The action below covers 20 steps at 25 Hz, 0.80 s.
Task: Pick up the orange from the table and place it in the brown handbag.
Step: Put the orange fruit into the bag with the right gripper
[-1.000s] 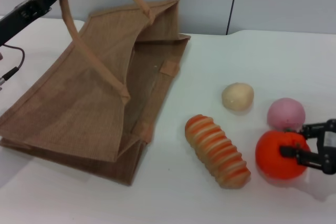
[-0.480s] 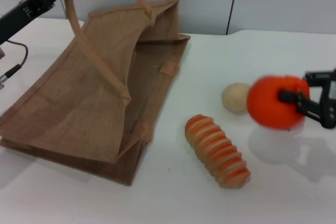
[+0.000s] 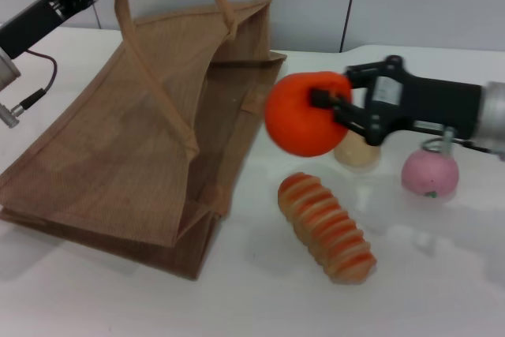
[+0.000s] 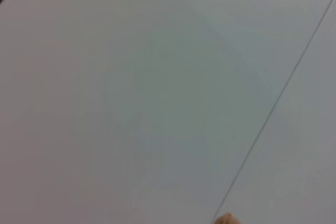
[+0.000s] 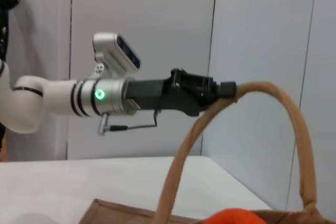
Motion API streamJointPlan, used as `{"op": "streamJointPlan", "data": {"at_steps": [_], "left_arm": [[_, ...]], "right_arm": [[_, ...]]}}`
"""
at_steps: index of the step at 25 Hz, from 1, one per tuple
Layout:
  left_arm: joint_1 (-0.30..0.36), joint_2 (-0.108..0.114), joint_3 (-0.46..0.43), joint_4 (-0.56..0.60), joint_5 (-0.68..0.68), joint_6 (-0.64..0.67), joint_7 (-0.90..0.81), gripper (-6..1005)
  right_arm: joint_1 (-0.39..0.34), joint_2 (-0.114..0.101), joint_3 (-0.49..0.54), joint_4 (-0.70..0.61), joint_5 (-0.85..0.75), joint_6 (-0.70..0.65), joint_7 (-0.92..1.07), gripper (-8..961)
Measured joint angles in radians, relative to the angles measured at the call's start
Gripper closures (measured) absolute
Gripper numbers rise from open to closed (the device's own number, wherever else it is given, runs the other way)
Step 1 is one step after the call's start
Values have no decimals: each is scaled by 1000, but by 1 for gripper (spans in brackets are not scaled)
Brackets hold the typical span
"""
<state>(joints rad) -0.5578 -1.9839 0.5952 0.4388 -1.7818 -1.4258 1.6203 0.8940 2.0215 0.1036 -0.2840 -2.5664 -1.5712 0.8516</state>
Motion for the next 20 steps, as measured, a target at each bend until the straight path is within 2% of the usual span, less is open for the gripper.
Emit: {"op": "streamJointPlan", "data": {"at_steps": [9, 15, 20], "left_arm": [[-8, -3, -6, 0, -1, -42, -12, 886], [-20, -4, -7, 0, -1, -87, -26, 886], [-28, -3, -8, 1, -13, -128, -56, 885]], "right_arm": [[72, 4, -24, 182, 3, 298, -61, 803], [112, 7, -24, 256, 1, 405, -92, 832], [152, 9, -24, 339, 0, 553, -143, 844]]}}
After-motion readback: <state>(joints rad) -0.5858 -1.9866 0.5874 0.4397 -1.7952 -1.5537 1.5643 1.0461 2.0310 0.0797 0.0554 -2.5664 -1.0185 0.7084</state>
